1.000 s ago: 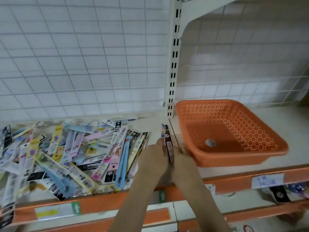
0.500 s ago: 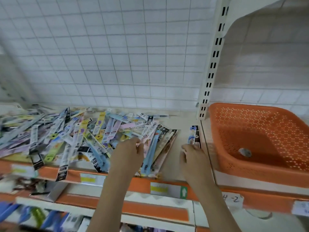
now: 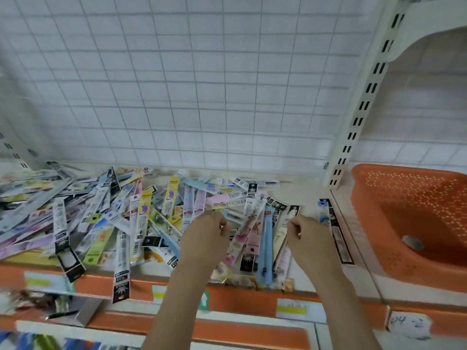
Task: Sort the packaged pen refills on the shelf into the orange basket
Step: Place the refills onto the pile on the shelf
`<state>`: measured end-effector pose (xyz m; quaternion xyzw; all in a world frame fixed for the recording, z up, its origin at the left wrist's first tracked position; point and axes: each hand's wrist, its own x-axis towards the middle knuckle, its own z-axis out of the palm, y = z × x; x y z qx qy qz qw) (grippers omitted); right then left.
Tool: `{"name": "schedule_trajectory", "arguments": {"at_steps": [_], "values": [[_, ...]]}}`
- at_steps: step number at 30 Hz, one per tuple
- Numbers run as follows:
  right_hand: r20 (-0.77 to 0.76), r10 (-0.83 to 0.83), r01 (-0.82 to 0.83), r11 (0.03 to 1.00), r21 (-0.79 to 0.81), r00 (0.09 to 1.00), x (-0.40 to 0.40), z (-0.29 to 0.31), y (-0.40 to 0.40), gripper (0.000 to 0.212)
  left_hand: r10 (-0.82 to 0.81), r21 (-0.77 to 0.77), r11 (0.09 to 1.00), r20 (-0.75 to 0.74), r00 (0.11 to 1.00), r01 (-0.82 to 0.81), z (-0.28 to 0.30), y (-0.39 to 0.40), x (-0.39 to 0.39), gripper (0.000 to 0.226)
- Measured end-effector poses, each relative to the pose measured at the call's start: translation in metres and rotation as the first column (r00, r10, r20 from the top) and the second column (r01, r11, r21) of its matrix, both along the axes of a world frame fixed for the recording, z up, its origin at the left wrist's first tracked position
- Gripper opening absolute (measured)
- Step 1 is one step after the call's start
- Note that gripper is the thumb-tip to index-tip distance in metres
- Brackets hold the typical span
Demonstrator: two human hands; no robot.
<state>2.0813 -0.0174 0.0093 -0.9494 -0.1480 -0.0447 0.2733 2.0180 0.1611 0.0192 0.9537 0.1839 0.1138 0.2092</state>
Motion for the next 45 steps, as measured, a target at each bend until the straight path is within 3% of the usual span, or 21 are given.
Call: {"name": "schedule_trajectory", "arguments": {"at_steps": [5,8,12,20,27,30,35,41,45], "values": [[0.012,-0.073,0.073,0.997,-0.026,0.997,-0.007,-0.001,0.004,0.029,-0.12,0.003,0.992,-0.188,0.975,0.123,-0.004,-0.013,0.021,0.036],[0.008,-0.11,0.11,0.993,-0.037,0.994,-0.013,0.0,0.004,0.022,-0.158,-0.056,0.987,-0.24,0.958,0.148,-0.008,-0.013,0.029,0.028],[-0.003,-0.138,0.138,0.99,-0.04,0.99,-0.014,0.001,0.005,0.024,-0.199,-0.219,0.961,-0.13,0.971,0.167,-0.005,-0.009,0.034,0.017],[-0.046,-0.089,0.086,0.994,-0.063,0.995,-0.003,0.01,0.008,0.023,-0.162,-0.199,0.958,0.227,0.96,0.208,0.024,0.013,0.038,0.016],[-0.07,-0.005,0.0,0.997,-0.072,0.998,0.019,0.009,0.027,0.023,-0.106,-0.103,0.986,0.228,0.968,0.132,0.014,0.037,0.031,0.017],[-0.081,0.007,-0.011,0.998,-0.056,0.997,0.027,0.006,0.03,0.021,-0.075,-0.166,0.98,0.19,0.979,0.107,0.011,0.045,0.03,0.014],[-0.087,0.053,-0.058,0.997,-0.052,0.995,0.037,0.007,0.033,0.018,-0.051,-0.199,0.973,0.317,0.947,0.119,0.017,0.054,0.024,0.013],[-0.208,-0.018,-0.02,0.984,-0.179,0.978,0.047,0.006,0.044,0.053,0.024,-0.236,0.968,0.411,0.911,0.08,0.02,0.055,0.02,0.034],[-0.297,-0.057,-0.014,0.973,-0.23,0.953,0.053,0.003,0.055,0.049,0.032,-0.267,0.96,0.411,0.911,0.087,0.019,0.057,0.016,0.014]]}}
